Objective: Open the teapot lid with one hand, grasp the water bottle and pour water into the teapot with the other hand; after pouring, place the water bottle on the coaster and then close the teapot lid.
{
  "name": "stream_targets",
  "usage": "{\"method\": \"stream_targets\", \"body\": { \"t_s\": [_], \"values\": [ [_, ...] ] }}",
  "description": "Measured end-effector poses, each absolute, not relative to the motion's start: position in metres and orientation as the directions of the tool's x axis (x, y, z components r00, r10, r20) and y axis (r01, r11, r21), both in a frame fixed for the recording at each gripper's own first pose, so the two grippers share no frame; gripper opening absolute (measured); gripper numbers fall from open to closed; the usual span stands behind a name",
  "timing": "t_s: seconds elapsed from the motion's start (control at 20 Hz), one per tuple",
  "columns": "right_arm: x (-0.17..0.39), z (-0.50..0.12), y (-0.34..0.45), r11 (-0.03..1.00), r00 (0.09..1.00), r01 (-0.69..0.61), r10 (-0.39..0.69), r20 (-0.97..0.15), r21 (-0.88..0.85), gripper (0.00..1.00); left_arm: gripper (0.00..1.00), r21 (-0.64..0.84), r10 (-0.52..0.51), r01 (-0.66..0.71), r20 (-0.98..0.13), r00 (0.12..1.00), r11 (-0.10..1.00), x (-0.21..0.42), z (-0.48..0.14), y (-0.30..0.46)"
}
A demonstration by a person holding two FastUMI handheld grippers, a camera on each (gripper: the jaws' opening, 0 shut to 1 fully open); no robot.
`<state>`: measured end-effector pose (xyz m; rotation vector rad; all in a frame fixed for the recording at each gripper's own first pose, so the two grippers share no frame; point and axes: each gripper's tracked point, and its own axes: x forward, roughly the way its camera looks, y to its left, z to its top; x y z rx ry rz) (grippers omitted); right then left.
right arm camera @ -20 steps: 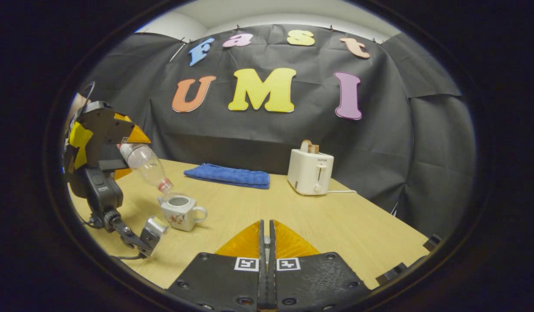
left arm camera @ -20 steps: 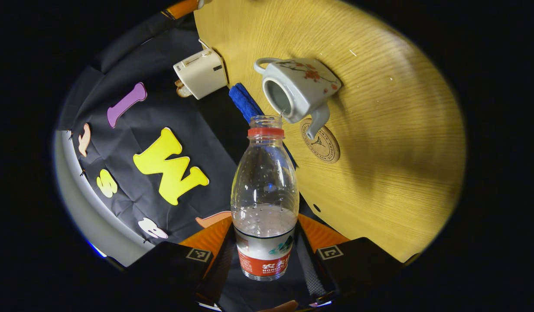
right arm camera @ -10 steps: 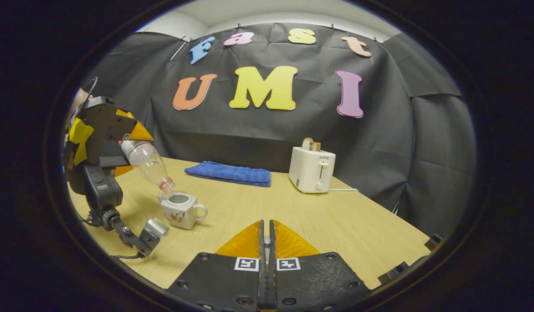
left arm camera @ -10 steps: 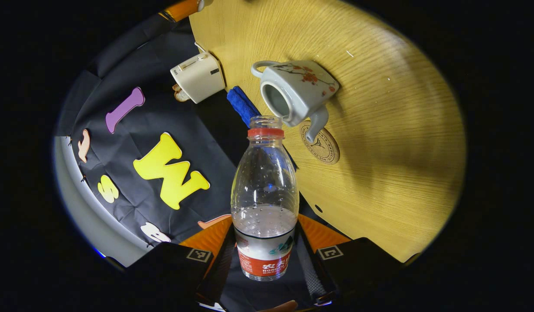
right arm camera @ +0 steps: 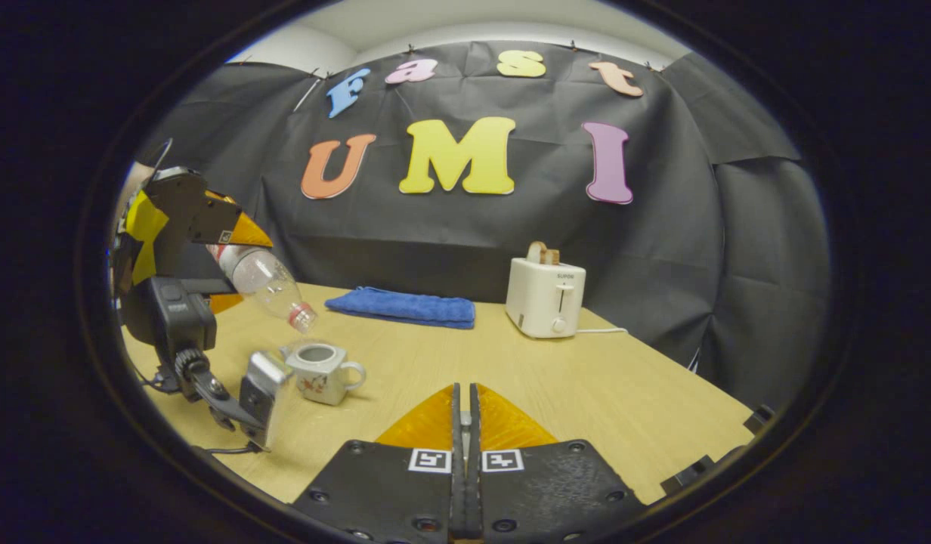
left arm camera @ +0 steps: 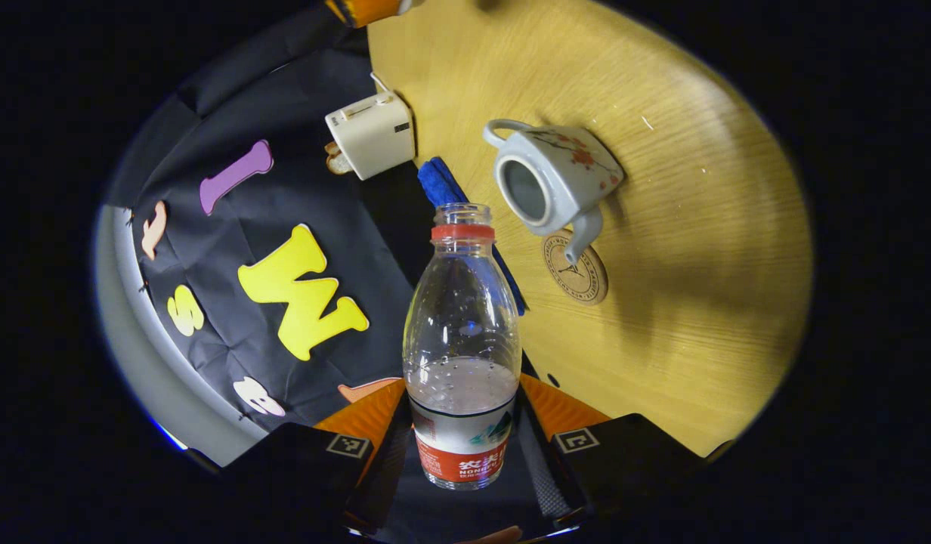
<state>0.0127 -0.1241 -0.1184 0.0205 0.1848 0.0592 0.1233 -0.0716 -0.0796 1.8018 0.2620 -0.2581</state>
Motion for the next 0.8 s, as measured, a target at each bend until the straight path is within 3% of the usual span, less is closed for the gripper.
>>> {"method": "stream_targets", "body": {
  "t_s": [0.25, 0.3, 0.45, 0.65, 0.8],
  "values": [
    [0.011, -0.113, -0.128, 0.999, 0.986, -0.046, 0.05, -0.158, 0.03, 0.01, 0.74, 0.944, 0.012, 0.329, -0.329, 0.944, 0.002, 0.131, -0.077, -0.07],
    [0.012, -0.113, -0.127, 0.998, 0.986, -0.049, 0.053, -0.157, 0.028, 0.01, 0.77, 0.936, -0.001, 0.346, -0.347, 0.938, 0.061, 0.129, -0.081, -0.069],
    [0.012, -0.115, -0.123, 0.998, 0.984, -0.06, 0.063, -0.164, 0.027, 0.01, 0.74, 0.891, -0.031, 0.363, -0.369, 0.929, 0.271, 0.127, -0.09, -0.066],
    [0.01, -0.117, -0.115, 0.994, 0.979, -0.089, 0.098, -0.176, 0.062, 0.01, 0.74, 0.726, -0.07, 0.31, -0.341, 0.937, 0.614, 0.124, -0.1, -0.066],
    [0.011, -0.12, -0.116, 0.995, 0.979, -0.083, 0.09, -0.185, 0.047, 0.01, 0.74, 0.588, -0.088, 0.285, -0.341, 0.936, 0.757, 0.124, -0.107, -0.069]
  ]
}}
